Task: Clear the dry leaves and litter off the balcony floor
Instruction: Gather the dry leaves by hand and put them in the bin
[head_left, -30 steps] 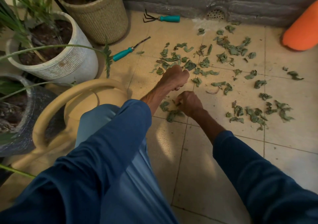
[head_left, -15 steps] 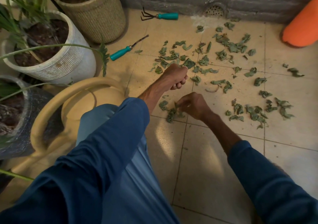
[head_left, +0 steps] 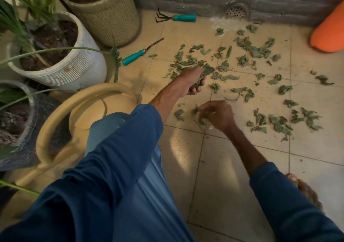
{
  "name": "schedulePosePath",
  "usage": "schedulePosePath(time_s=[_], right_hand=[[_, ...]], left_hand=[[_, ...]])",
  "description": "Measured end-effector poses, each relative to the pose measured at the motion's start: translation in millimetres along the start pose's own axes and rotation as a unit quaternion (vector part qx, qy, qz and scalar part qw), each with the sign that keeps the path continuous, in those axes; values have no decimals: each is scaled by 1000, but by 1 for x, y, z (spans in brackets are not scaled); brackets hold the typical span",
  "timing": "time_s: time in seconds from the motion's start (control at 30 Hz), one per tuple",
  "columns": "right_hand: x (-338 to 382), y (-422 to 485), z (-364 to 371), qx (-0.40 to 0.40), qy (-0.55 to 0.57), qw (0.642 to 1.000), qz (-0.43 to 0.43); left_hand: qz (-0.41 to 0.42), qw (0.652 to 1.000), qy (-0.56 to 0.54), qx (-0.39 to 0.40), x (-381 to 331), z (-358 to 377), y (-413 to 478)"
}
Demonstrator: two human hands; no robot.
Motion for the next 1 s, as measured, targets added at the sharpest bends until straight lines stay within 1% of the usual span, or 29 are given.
schedulePosePath(time_s=[0.07, 0.13, 0.2, 0.3, 0.37, 0.47, 0.53, 0.63, 0.8, 0.93, 1.0], right_hand=[[11, 3, -32, -33, 134, 990, 43], [20, 7, -57, -57, 214, 973, 62], [31, 11, -74, -73, 239, 967, 57], [48, 18, -83, -81, 250, 964, 37], [58, 22, -78, -80, 234, 969, 23], [66, 29, -67, -104, 150, 983, 12], [69, 31, -63, -132, 94, 987, 2], [73, 32, -61, -156, 46, 986, -31], [83, 25, -66, -162, -2, 983, -88], [86, 25, -66, -171, -15, 979, -108], [87, 25, -65, -164, -16, 978, -131]], left_hand=[[0, 999, -28, -16, -1, -3, 0], [-1, 998, -44, -40, 0, -6, 2], [-16, 997, -58, -47, 3, -7, 2], [-59, 995, -80, -5, 7, 0, -2], [-83, 991, -95, 45, 8, 9, -9], [-102, 983, -113, 101, 8, 22, -16], [-103, 981, -127, 101, 8, 25, -17], [-96, 980, -143, 101, 9, 26, -16], [-74, 981, -151, 98, 8, 27, -16], [-49, 986, -140, 72, 8, 24, -9], [-35, 990, -127, 59, 7, 22, -5]])
Point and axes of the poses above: each hand's wrist, its own y-axis towards the middle knuckle, its own z-axis out of the palm, x = y × z, the point moved 5 cm from there along y, towards the middle knuckle, and after that the axes turned 1 degree about -y, right-handed, at the moved point
